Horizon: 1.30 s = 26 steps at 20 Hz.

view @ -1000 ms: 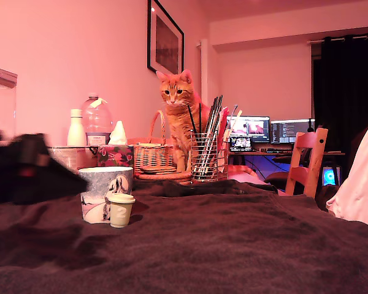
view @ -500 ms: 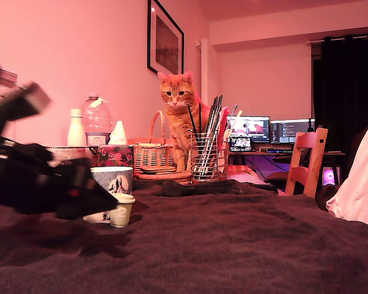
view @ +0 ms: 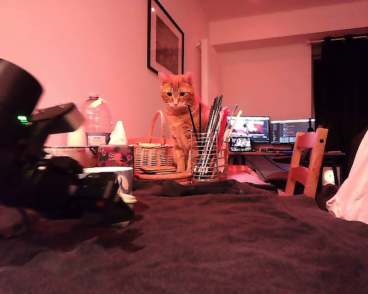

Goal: Pick up the coffee capsules on the table and drop them inside the coffee cup

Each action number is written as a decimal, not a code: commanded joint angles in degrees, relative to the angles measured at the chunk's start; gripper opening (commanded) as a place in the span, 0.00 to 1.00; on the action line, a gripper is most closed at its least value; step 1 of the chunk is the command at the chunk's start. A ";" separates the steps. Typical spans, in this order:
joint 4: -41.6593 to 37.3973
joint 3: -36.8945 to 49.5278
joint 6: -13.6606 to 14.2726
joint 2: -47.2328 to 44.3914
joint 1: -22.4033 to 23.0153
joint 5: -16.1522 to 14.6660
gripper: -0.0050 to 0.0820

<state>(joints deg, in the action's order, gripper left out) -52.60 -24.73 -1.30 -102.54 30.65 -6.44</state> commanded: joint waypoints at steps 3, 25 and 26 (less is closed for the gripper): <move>2.97 -3.43 -0.68 -3.39 -0.17 0.52 0.57; 2.93 -10.25 3.89 -9.66 -0.15 2.01 0.57; 2.93 -10.34 4.52 -9.68 -0.15 1.90 0.57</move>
<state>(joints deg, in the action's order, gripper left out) -49.67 -34.85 1.98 -111.63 30.65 -4.60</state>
